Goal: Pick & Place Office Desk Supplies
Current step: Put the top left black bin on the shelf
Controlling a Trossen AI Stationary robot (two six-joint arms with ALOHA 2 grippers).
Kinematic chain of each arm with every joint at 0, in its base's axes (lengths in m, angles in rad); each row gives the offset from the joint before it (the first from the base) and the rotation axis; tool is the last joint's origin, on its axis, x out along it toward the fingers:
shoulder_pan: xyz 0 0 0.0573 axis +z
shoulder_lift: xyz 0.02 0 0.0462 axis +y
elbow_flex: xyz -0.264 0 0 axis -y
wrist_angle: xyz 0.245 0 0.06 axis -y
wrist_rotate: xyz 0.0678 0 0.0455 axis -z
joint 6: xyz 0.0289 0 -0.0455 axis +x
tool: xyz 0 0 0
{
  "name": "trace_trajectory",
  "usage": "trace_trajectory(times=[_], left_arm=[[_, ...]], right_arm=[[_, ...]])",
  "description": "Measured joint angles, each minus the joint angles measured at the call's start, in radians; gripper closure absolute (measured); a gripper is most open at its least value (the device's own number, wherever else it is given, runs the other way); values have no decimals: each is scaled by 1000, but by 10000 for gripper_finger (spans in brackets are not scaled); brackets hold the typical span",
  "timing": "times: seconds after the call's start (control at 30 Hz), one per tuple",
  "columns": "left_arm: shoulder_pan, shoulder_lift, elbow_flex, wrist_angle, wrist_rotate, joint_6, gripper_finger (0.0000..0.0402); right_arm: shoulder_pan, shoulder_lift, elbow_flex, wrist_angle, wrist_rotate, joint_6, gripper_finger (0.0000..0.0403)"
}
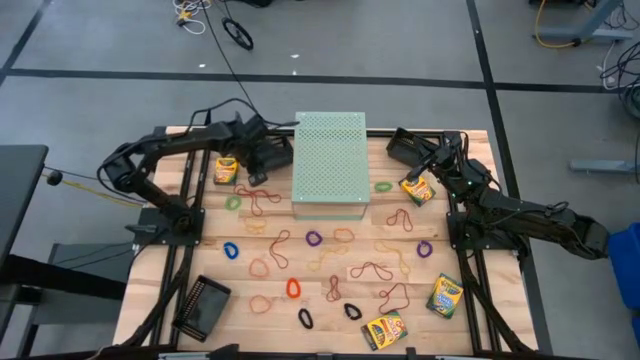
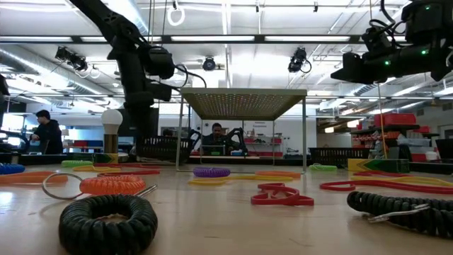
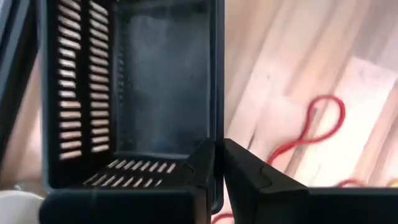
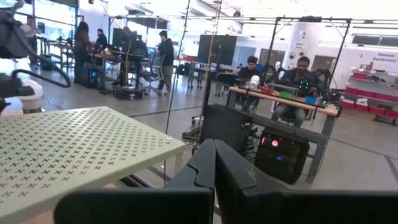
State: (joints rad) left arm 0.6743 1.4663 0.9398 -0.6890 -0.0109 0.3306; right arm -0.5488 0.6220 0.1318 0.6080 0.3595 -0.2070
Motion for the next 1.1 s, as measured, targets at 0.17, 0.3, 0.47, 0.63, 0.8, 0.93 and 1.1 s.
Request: trace_trajectory(times=[0.17,0.3,0.47,0.63,0.8,0.93,1.1], left_arm=[[-42,-2,0,-39,-65,28,351],[-61,-2,0,-34,-117,-51,317],[-60,-2,0,-28,-88,-122,258],[-60,-2,-1,26,-60,-155,203],[-60,-2,0,107,-59,-139,185],[-60,11,-1,93,-55,-106,188],[-60,24,-47,103,-38,-68,189]], right_arm=[[0,0,0,8,0,0,398],[0,0,0,10,0,0,398],[0,0,0,10,0,0,398],[0,0,0,18,0,0,398],[0,0,0,24,0,0,398],[0,0,0,23,0,0,398],[0,0,0,23,1,0,398]])
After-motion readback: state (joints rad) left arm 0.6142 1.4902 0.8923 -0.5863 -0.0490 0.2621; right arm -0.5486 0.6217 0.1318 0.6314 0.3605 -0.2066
